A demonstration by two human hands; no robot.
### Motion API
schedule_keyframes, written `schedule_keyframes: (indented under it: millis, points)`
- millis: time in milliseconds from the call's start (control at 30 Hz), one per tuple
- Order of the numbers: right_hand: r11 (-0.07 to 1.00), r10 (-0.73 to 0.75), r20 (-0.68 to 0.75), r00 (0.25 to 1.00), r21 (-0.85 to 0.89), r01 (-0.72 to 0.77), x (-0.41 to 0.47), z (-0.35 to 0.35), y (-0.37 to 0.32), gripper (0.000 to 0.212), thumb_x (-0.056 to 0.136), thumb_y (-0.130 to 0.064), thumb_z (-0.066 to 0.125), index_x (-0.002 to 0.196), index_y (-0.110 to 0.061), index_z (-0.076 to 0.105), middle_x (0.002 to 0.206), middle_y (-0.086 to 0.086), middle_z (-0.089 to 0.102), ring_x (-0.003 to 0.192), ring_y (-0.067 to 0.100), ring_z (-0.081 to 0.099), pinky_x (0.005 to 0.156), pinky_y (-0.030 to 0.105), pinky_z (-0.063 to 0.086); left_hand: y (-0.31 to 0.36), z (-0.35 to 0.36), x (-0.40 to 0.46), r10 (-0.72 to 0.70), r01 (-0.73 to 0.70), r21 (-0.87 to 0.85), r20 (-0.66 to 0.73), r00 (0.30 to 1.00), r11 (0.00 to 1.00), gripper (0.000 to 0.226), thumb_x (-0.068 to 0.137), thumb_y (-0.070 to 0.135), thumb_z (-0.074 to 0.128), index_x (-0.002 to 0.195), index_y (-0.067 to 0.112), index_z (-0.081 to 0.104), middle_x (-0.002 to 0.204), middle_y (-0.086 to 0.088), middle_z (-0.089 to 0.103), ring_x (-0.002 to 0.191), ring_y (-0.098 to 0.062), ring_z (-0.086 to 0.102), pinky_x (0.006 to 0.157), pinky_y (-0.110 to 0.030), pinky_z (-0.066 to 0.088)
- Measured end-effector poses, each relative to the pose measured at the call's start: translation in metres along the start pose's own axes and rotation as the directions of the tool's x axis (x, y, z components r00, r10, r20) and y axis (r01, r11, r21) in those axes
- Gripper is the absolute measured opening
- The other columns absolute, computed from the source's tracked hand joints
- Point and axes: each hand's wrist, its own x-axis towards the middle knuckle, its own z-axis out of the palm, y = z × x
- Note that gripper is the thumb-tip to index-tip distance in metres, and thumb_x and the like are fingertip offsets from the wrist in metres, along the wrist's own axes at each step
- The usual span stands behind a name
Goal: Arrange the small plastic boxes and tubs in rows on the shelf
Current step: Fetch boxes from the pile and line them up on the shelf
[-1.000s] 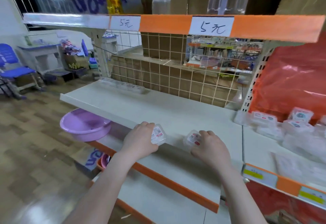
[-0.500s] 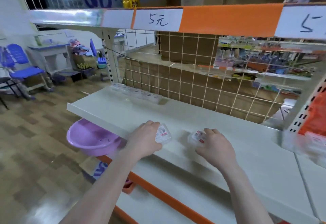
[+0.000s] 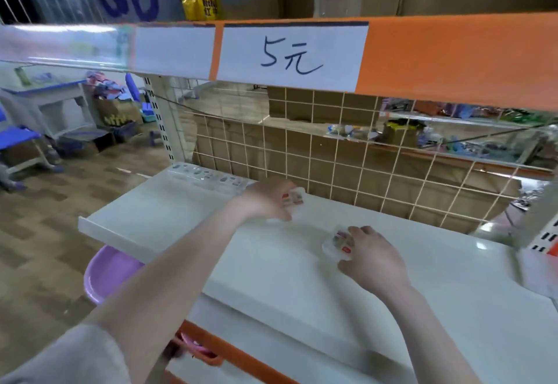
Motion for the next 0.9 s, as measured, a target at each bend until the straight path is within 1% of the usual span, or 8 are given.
schedule_keyframes:
  millis: [67, 167, 233, 333, 533, 633, 767, 900]
  points:
    - [0.999, 0.04, -0.006, 0.999, -0.008, -0.04, 0.004, 0.001, -0.001, 0.042, 0.076, -0.034, 0.06, 0.114, -0.02, 0.049, 0.11, -0.003, 0.05, 0.098, 0.019, 0.053, 0.061, 0.025, 0.033, -0.005, -0.006, 0.02, 0.059, -0.059, 0.008, 0.052, 0.997, 0.998, 0.074, 0.077, 0.024, 0.075, 0.14, 0.013, 0.039, 0.137, -0.005, 0.048, 0.117, -0.021, 0.05, 0.086, -0.027, 0.041]
    - [0.995, 0.097, 0.0, 0.995, -0.021, -0.097, 0.005, 0.004, -0.006, 0.041, 0.076, -0.035, 0.061, 0.112, -0.019, 0.049, 0.111, -0.002, 0.051, 0.097, 0.019, 0.053, 0.06, 0.025, 0.033, -0.011, -0.012, 0.047, 0.134, -0.142, 0.072, 0.106, 0.985, 0.987, 0.062, 0.074, 0.023, 0.078, 0.127, 0.01, 0.05, 0.121, -0.008, 0.055, 0.1, -0.021, 0.051, 0.08, -0.029, 0.044]
    - [0.993, 0.116, 0.0, 0.993, -0.03, -0.116, 0.007, 0.006, -0.011, 0.045, 0.076, -0.036, 0.061, 0.116, -0.019, 0.048, 0.112, -0.002, 0.05, 0.1, 0.019, 0.053, 0.063, 0.024, 0.034, -0.016, -0.015, 0.064, 0.156, -0.175, 0.126, 0.146, 0.977, 0.977, 0.056, 0.074, 0.024, 0.079, 0.121, 0.009, 0.052, 0.114, -0.008, 0.056, 0.098, -0.023, 0.052, 0.08, -0.033, 0.046]
    - [0.99, 0.136, -0.027, 0.99, -0.037, -0.137, 0.012, 0.005, -0.019, 0.046, 0.075, -0.035, 0.061, 0.116, -0.019, 0.048, 0.112, -0.002, 0.05, 0.099, 0.019, 0.052, 0.062, 0.024, 0.032, -0.022, -0.019, 0.085, 0.191, -0.216, 0.134, 0.176, 0.966, 0.967, 0.048, 0.075, 0.025, 0.078, 0.114, 0.01, 0.053, 0.103, -0.003, 0.055, 0.092, -0.021, 0.051, 0.068, -0.028, 0.037]
    - [0.979, 0.197, -0.033, 0.98, -0.05, -0.198, 0.016, 0.007, -0.029, 0.045, 0.075, -0.033, 0.061, 0.115, -0.017, 0.048, 0.113, -0.001, 0.051, 0.099, 0.02, 0.052, 0.063, 0.024, 0.033, -0.033, -0.01, 0.112, 0.205, -0.234, 0.082, 0.267, 0.942, 0.969, 0.067, 0.075, 0.019, 0.078, 0.134, 0.011, 0.046, 0.127, -0.005, 0.054, 0.11, -0.022, 0.052, 0.094, -0.032, 0.043]
    - [0.972, 0.234, -0.029, 0.972, -0.028, -0.235, 0.017, 0.008, -0.031, 0.044, 0.075, -0.032, 0.061, 0.114, -0.017, 0.048, 0.112, -0.001, 0.05, 0.1, 0.019, 0.05, 0.064, 0.024, 0.033, -0.037, 0.0, 0.125, 0.202, -0.25, 0.117, 0.316, 0.927, 0.961, 0.079, 0.075, 0.023, 0.078, 0.142, 0.014, 0.038, 0.14, -0.006, 0.044, 0.124, -0.024, 0.045, 0.104, -0.035, 0.038]
    - [0.964, 0.266, -0.041, 0.963, -0.021, -0.267, 0.016, 0.01, -0.033, 0.044, 0.075, -0.031, 0.06, 0.115, -0.017, 0.049, 0.112, -0.001, 0.05, 0.101, 0.019, 0.05, 0.064, 0.025, 0.033, -0.046, 0.015, 0.143, 0.191, -0.256, 0.163, 0.336, 0.922, 0.953, 0.087, 0.073, 0.028, 0.079, 0.145, 0.02, 0.032, 0.143, -0.007, 0.041, 0.126, -0.026, 0.044, 0.099, -0.035, 0.039]
    - [0.958, 0.287, -0.036, 0.957, -0.022, -0.287, 0.015, 0.01, -0.034, 0.041, 0.075, -0.031, 0.06, 0.112, -0.017, 0.049, 0.11, -0.001, 0.05, 0.097, 0.019, 0.05, 0.063, 0.024, 0.033, -0.061, 0.033, 0.154, 0.177, -0.23, 0.158, 0.292, 0.94, 0.96, 0.081, 0.068, 0.032, 0.081, 0.138, 0.036, 0.039, 0.135, 0.002, 0.052, 0.117, -0.021, 0.053, 0.094, -0.033, 0.044]
